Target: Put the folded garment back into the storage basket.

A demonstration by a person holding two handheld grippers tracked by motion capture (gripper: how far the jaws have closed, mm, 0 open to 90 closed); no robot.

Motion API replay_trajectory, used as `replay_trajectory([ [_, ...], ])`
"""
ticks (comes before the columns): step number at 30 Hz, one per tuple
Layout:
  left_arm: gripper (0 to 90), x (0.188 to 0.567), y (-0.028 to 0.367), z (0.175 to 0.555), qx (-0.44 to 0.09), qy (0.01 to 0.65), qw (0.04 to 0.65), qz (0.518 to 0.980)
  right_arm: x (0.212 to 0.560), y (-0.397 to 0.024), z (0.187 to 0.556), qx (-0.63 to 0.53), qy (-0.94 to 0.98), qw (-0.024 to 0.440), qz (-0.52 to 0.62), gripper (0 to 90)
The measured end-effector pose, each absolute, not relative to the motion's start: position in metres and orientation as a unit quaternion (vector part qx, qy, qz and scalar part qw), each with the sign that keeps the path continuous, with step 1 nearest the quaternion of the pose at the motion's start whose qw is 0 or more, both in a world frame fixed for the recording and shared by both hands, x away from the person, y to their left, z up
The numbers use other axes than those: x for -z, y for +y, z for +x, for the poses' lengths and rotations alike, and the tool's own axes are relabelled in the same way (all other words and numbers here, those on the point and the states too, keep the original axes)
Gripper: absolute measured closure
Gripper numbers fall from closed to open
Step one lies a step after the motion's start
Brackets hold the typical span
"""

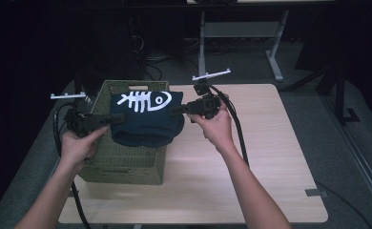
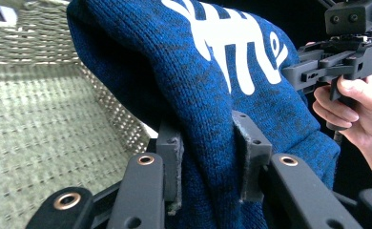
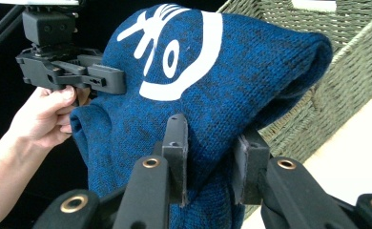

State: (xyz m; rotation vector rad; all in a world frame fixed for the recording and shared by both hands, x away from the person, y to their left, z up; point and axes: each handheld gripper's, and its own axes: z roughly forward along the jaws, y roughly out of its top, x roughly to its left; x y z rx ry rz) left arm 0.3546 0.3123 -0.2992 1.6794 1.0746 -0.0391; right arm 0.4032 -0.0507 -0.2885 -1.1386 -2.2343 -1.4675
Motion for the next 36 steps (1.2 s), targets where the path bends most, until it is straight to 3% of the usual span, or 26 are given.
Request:
replay_trajectory([
  [36, 67.2, 0.313, 0.363, 0.354, -0.006, 0.504, 0.518, 0.691, 0.307, 0.012, 0.416, 0.492, -0.773, 0.12, -0.382, 70.4],
])
